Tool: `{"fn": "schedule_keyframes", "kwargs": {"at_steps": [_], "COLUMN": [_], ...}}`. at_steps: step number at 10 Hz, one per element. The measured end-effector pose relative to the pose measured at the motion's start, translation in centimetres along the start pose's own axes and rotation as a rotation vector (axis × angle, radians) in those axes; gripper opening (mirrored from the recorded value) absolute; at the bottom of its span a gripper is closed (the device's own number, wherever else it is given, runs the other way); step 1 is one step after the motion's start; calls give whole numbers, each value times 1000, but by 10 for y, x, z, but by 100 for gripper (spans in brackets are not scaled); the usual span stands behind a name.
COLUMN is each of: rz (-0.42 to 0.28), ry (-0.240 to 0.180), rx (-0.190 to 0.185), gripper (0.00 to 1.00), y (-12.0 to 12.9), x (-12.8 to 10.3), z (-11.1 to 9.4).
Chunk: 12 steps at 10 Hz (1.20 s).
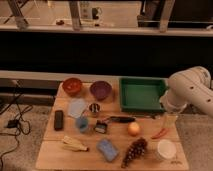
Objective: Place pepper in purple bowl
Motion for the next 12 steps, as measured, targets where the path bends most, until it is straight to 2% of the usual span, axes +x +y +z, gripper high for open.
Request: {"fn": "schedule_keyframes", "kwargs": {"at_steps": [2, 6, 10, 12], "rz": [3, 109, 146, 120], "ry": [-1, 8, 17, 19], "rx": [0, -14, -38, -57], "gripper": [80, 80, 80, 80], "y": [0, -15, -27, -31], "x": [0, 18, 34, 42], "z": [0, 5, 14, 19]}}
